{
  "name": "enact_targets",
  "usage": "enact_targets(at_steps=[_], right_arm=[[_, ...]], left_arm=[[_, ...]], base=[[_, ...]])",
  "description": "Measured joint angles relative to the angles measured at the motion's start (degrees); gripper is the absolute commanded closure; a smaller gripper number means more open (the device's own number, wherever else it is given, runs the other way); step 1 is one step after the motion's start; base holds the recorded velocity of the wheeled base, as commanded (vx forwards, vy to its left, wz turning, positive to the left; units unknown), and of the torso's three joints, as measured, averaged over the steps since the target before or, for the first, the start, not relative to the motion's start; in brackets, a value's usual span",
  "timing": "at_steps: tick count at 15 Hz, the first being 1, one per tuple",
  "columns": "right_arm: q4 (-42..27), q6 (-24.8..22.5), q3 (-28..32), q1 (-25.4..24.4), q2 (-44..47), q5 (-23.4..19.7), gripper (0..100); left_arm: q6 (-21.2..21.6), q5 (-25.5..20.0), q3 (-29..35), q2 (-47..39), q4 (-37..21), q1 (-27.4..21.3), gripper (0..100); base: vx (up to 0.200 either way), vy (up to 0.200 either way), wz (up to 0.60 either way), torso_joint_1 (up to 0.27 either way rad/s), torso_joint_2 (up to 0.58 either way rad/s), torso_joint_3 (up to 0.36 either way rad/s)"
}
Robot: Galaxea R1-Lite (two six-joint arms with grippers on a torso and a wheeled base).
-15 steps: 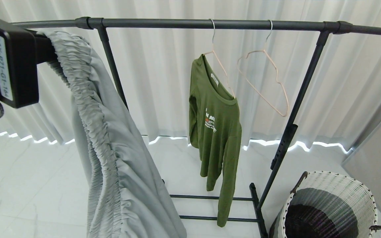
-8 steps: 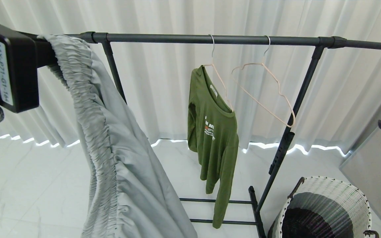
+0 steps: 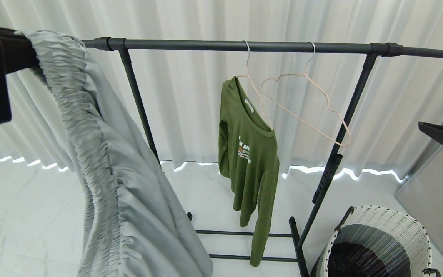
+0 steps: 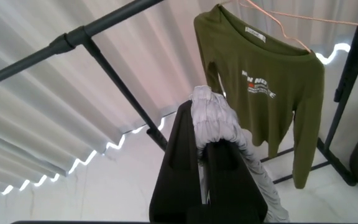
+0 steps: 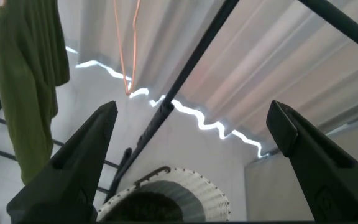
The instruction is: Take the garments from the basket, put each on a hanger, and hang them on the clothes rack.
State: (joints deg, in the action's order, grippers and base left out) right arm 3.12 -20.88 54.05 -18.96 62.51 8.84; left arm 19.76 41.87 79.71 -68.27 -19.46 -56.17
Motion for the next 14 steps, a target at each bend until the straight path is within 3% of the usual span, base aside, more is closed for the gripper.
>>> enact_targets(at_steps=[3,6,11,14], right_arm=[[-6.9,1.2,4.9,0.4,1.6,-0.5,0],[-14.1,3.3,8.7,0.3,2.2,-3.7,0],[-19.0,3.5,10.6,0.2,2.6,-8.5,0],[-19.0,4.5,10.7,0.3,4.3,-9.4,0]], left_arm=[[0.0,0.0,-0.1,0.4,0.1,0.1,100],[0.0,-0.1,-0.1,0.4,0.1,0.0,100],[0.0,-0.2,-0.5,0.4,0.0,0.0,100],[0.0,-0.2,-0.9,0.4,0.1,0.0,100]], base=[[0.200,0.000,0.00,0.002,-0.01,0.002],[0.200,0.000,0.00,0.006,0.01,0.001],[0.200,0.000,0.00,0.001,0.01,0.005],[0.000,0.000,0.00,0.000,0.00,0.000]])
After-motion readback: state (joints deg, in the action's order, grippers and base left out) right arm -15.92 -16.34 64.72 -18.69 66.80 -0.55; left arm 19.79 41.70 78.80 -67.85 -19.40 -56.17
